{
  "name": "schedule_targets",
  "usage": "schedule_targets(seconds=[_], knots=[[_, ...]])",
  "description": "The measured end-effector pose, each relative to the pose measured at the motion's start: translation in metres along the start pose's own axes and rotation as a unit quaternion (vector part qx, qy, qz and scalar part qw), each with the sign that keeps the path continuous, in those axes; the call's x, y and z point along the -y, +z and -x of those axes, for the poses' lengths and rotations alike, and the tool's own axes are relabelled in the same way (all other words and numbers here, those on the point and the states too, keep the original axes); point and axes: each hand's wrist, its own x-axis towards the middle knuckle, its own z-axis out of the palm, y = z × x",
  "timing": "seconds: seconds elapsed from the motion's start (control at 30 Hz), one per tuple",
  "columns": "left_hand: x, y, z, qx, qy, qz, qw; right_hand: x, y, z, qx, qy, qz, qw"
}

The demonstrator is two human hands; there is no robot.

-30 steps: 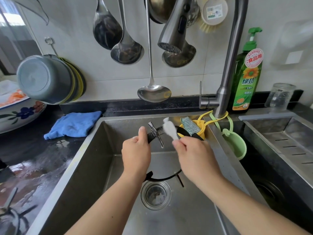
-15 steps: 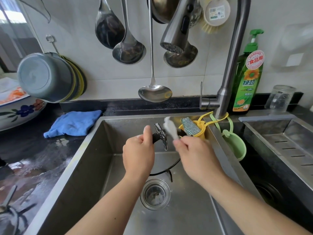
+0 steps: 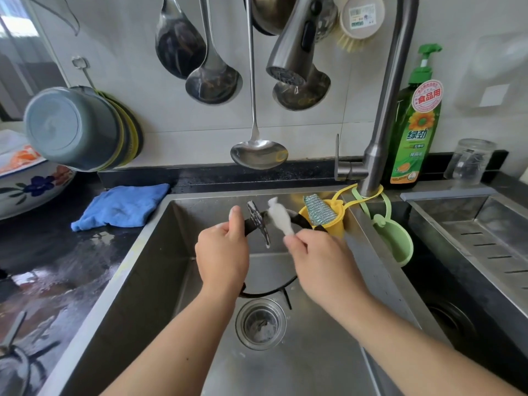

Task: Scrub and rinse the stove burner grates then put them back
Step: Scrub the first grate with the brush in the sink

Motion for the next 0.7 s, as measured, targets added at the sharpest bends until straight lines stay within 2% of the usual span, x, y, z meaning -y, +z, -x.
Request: schedule_targets(seconds=[0.1, 0.17, 0.3, 0.47, 0.53, 0.63, 0.7], knots=[[0.003, 0.005, 0.001, 0.004, -0.037, 0.047, 0.998, -0.019, -0.007, -0.013, -0.018, 0.094, 0.011, 0.995], [0.003, 0.008, 0.002, 0.020, -0.040, 0.058, 0.997, -0.016, -0.006, -0.012, -0.019, 0.087, -0.012, 0.996], [0.003, 0.009, 0.001, 0.038, -0.058, 0.080, 0.994, 0.004, 0.007, 0.004, 0.013, -0.024, -0.015, 1.000], [0.005, 0.011, 0.001, 0.048, -0.051, 0.083, 0.994, -0.019, -0.005, -0.014, -0.034, 0.083, -0.031, 0.996], [0.006, 0.012, 0.003, 0.058, -0.047, 0.073, 0.995, -0.014, -0.005, -0.011, -0.024, 0.042, -0.050, 0.998], [0.005, 0.010, 0.001, 0.060, -0.042, 0.063, 0.995, -0.001, -0.001, -0.001, 0.033, -0.044, -0.047, 0.997], [0.005, 0.008, -0.001, 0.061, -0.035, 0.055, 0.996, -0.002, -0.005, -0.004, 0.030, -0.047, -0.049, 0.997]])
